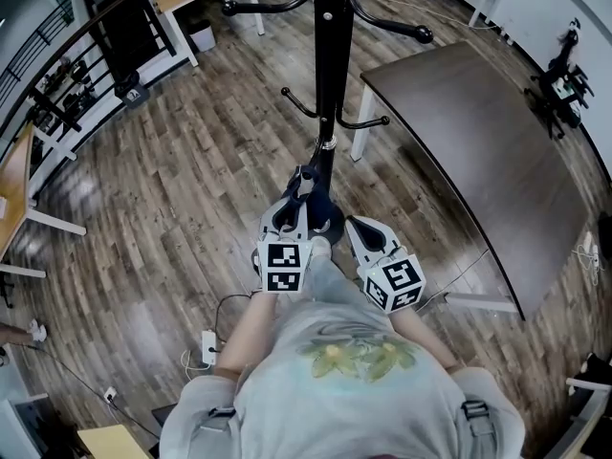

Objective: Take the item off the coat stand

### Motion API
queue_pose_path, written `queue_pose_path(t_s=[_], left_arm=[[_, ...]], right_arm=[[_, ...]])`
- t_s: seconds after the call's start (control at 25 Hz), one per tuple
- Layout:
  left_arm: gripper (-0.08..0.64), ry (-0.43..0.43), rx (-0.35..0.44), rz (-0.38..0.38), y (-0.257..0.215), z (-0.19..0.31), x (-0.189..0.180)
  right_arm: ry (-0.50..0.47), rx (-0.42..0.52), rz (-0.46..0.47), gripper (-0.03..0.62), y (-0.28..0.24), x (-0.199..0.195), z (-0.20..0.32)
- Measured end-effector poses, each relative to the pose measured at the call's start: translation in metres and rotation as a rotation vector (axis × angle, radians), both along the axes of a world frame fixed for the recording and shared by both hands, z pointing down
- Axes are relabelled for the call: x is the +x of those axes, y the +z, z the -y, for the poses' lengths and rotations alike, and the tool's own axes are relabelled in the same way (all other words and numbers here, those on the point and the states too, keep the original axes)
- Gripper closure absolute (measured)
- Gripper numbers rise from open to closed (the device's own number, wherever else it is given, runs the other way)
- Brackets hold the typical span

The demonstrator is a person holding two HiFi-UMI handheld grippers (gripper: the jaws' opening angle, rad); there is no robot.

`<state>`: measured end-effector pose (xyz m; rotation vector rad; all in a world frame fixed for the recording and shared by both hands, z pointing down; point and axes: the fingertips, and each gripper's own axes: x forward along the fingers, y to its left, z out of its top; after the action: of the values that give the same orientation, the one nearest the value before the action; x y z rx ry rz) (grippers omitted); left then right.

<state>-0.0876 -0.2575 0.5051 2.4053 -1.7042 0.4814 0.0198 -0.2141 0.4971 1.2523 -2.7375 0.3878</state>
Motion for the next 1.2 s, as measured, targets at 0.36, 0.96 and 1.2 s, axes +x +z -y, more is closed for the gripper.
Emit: queue_pose_path(t_s=[0.36,0.96,1.2], left_arm=[[0.518,0.003,0.005,-0.010,0.000,-0.020,-0.004],[0.518,0.013,0.010,-0.013,-0.001,-0.043,-0.004],[0.518,0.014,0.014,-0.018,-0.002,-0.046,-0.002]], right_arm=[[-0.024,0.012,-0.006,0.586,0.000,-0.011,-0.010],[-0.037,0.023,-0.031,0.586,0.000,-0.018,-0.021],[-0.045,0.023,-0.030,0.586,-0.001,-0.020,-0.021]])
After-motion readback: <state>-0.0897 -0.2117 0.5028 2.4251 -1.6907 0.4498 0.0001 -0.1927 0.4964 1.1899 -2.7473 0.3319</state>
